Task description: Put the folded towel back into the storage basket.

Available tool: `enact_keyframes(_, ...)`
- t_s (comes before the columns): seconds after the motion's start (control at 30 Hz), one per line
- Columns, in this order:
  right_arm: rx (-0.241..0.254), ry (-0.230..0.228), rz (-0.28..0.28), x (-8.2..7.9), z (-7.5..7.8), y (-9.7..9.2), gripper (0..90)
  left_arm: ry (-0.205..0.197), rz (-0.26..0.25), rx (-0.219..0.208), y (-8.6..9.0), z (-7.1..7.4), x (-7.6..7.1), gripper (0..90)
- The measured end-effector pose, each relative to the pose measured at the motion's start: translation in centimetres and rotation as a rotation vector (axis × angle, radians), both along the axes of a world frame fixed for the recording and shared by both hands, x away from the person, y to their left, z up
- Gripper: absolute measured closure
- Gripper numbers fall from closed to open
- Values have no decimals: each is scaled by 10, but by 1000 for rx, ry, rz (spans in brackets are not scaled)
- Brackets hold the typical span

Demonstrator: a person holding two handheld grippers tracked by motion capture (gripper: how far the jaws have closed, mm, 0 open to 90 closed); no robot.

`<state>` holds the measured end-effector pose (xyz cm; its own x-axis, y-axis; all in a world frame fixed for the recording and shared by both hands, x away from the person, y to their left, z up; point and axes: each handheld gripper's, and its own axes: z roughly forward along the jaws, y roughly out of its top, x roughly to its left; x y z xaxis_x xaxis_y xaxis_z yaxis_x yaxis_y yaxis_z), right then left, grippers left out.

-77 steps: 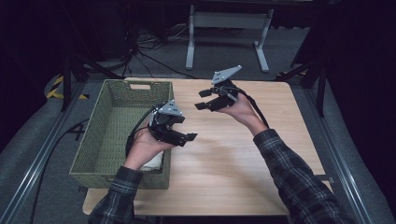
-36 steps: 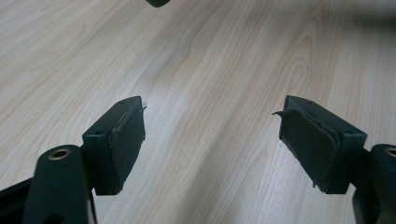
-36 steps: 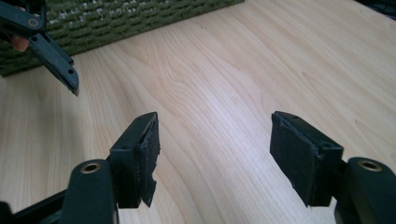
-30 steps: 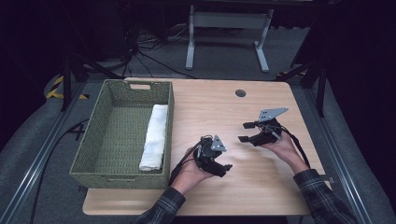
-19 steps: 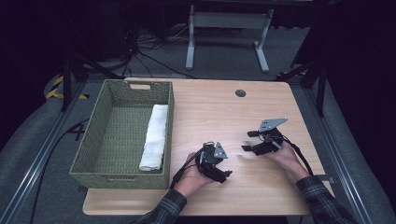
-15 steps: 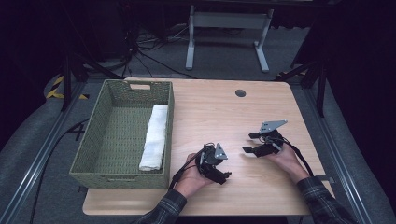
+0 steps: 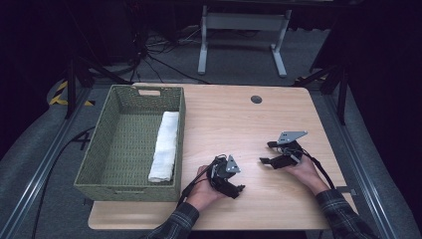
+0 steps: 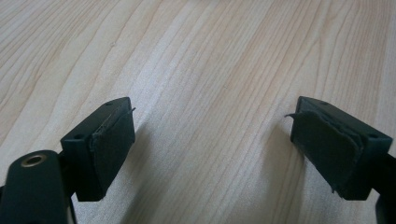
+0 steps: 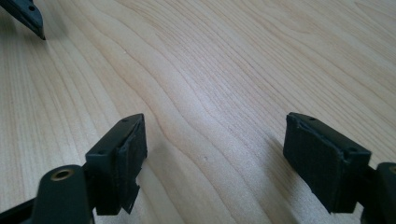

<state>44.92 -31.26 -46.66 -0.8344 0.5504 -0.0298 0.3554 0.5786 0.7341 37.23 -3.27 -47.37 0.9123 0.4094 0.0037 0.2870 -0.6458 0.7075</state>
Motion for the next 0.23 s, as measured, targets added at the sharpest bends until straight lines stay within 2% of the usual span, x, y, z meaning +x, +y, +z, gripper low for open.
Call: enact_keyframes(0.23, -3, 2, -3, 0, 0, 1, 189, 3, -12, 3, 0, 0, 0, 139)
